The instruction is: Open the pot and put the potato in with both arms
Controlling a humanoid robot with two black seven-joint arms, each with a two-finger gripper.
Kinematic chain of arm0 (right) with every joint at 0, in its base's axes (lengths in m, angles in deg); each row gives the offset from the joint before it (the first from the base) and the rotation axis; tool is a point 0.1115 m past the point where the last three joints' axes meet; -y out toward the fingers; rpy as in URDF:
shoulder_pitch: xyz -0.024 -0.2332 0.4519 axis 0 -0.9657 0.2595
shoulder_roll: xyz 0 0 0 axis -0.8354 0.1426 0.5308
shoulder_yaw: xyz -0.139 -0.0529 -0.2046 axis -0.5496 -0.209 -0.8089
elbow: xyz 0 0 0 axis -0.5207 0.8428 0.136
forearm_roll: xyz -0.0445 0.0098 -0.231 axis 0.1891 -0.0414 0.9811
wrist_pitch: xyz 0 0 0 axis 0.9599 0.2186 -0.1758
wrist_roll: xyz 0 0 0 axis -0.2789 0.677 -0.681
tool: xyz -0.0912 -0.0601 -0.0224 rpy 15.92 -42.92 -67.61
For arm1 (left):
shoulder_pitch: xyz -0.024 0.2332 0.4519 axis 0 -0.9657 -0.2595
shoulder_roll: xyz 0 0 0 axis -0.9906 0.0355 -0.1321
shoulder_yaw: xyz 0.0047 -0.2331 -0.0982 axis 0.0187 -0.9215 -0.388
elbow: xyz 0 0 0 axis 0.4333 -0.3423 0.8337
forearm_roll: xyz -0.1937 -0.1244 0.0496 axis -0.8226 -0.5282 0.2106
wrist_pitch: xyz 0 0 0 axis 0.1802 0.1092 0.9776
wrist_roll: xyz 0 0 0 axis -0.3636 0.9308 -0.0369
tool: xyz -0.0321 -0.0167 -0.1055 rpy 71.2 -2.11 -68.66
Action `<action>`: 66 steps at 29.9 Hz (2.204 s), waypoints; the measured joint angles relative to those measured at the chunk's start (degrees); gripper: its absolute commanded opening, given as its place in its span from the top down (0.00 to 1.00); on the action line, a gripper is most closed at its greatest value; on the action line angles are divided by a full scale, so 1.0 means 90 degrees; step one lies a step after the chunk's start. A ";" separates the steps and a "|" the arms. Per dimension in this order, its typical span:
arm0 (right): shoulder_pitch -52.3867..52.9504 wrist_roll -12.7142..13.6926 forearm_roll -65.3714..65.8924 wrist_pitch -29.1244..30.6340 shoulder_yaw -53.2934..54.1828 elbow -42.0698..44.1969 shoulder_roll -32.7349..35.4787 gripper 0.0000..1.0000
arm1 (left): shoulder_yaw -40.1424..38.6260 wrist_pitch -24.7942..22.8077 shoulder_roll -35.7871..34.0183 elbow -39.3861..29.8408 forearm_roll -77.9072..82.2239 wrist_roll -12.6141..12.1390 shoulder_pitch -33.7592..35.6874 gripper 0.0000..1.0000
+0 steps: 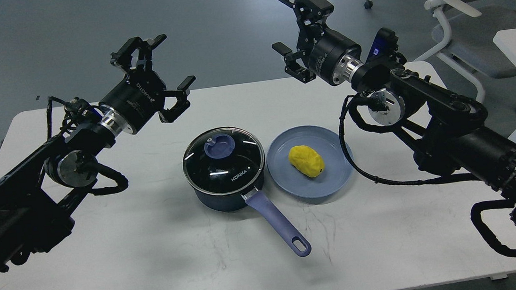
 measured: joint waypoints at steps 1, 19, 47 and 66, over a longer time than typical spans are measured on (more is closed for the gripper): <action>0.0006 0.0000 0.0000 -0.0002 0.0000 0.0012 0.0004 0.00 | -0.0008 -0.0003 0.0000 -0.0001 -0.0003 0.0000 0.0000 0.02; 0.0015 0.0009 0.0000 -0.0056 0.0026 0.0076 0.0025 0.00 | 0.0013 0.0018 0.0058 0.0084 -0.0013 -0.0009 0.0025 0.02; -0.0074 0.0039 0.0000 -0.0046 0.0052 0.0056 0.0080 0.00 | -0.0002 0.0134 0.0252 -0.0117 -0.0011 -0.0076 0.0036 0.02; -0.0295 0.0196 -0.0020 -0.0007 0.0248 0.0045 0.0286 0.00 | 0.0084 0.0223 -0.0259 -0.0107 0.0850 0.0167 0.0070 0.02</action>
